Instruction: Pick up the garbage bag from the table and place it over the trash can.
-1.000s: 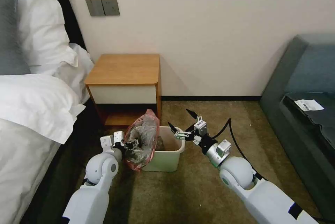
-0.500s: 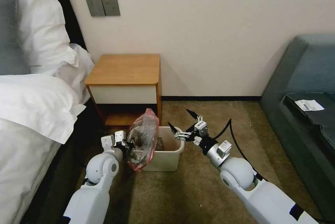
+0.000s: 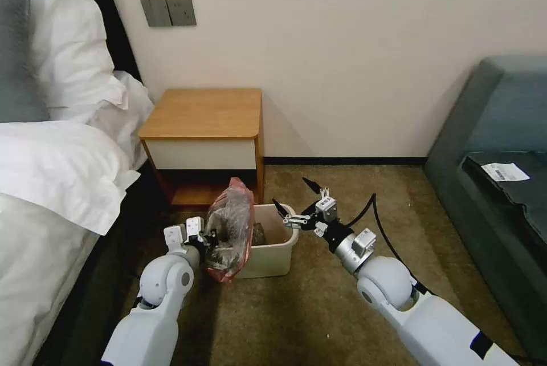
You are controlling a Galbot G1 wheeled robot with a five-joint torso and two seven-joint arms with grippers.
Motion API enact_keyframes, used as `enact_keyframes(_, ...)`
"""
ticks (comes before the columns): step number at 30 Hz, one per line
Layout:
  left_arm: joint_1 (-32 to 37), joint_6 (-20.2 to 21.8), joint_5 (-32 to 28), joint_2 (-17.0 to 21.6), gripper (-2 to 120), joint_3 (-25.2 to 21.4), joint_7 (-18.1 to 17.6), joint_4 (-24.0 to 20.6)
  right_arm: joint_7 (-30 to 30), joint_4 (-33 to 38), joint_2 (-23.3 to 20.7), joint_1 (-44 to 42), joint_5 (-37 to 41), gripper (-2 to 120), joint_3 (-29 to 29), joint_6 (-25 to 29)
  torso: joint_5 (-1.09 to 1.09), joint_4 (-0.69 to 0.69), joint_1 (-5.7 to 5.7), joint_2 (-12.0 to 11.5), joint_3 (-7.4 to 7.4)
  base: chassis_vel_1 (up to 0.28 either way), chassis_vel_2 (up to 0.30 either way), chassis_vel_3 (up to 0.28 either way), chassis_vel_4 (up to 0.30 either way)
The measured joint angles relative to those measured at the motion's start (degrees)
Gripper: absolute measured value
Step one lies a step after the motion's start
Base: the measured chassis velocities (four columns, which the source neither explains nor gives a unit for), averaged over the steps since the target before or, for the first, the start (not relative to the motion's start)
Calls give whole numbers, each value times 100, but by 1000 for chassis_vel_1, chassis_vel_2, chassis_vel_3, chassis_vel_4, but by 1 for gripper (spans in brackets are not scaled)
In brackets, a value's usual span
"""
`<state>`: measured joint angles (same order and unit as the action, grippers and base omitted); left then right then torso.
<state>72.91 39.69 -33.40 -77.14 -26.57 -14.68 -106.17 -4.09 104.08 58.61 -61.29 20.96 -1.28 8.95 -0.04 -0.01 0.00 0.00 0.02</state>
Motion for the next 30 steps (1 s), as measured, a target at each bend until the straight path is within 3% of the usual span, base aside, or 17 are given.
enact_keyframes(11, 539, -1163, 939, -77, 0, 32, 98, -739, 442, 163, 239, 188, 238, 100, -244, -315, 3, 0, 0, 0, -1, 0, 0, 0, 0)
enact_keyframes(15, 794, -1556, 1237, -138, 0, 48, 95, -1067, 282, 494, 279, 298, 1240, 100, -296, -1094, 4, 0, 0, 0, -1, 0, 0, 0, 0)
enact_keyframes(18, 920, -1774, 1497, -158, 0, 52, 98, -1113, 102, 596, 282, 360, 1567, 100, -297, -1352, 3, 1, 0, 0, -1, 0, 0, 0, 0)
enact_keyframes(30, 1137, -2119, 1841, -189, 0, 79, 292, -1187, -351, 330, 321, 665, 2059, 96, -432, -1618, 4, 1, 0, 0, -1, 0, 0, 0, 0)
